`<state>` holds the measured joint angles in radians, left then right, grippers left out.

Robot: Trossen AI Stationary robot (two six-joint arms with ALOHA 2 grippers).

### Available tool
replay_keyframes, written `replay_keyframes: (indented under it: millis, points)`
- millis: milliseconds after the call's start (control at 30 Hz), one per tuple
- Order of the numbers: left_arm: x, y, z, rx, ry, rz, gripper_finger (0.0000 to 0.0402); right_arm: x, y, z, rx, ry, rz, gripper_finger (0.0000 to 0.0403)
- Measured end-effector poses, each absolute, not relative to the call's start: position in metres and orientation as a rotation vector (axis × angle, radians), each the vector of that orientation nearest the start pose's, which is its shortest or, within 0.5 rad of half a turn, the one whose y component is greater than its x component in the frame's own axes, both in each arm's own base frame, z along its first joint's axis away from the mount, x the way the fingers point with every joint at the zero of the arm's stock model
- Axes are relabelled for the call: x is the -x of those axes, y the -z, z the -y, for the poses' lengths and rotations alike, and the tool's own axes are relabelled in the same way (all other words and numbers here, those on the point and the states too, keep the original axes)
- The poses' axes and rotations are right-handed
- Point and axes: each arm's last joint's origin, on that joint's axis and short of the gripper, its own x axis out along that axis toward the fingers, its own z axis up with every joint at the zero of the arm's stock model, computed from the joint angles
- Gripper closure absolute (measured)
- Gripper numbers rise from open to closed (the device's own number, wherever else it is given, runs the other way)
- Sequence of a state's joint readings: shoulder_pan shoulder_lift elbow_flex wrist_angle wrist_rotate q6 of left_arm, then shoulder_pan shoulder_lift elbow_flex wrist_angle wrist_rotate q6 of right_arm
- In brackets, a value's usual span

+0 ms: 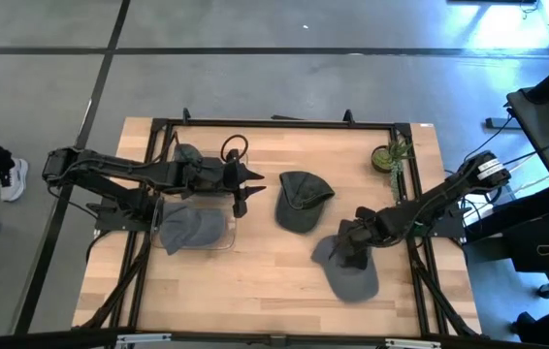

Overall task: Pick & Place hat
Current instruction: Put the gray cap into the bottom transparent bin

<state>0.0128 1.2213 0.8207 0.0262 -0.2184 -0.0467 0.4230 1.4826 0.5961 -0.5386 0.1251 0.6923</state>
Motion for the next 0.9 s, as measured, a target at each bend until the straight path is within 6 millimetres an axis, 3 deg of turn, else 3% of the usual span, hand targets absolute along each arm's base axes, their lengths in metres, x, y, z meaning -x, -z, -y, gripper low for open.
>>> replay_keyframes:
  millis: [167,533,733,900]
  points:
    - [-0.268,-0.276,-0.010,0.008,-0.237,-0.367,0.0273,-0.199,-0.120,-0.085,-0.119,0.190,-1.332,0.0240]
    - [-0.268,-0.276,-0.010,0.000,-0.236,-0.367,0.0273,-0.201,-0.120,-0.084,-0.047,0.201,-1.289,0.0386]
    - [-0.268,-0.276,-0.010,0.004,-0.237,-0.365,0.0270,-0.216,-0.137,-0.089,0.030,0.157,-1.249,0.0385]
    - [-0.268,-0.277,-0.009,0.106,-0.229,-0.352,0.0274,-0.238,-0.163,-0.096,0.170,0.111,-1.125,0.0394]
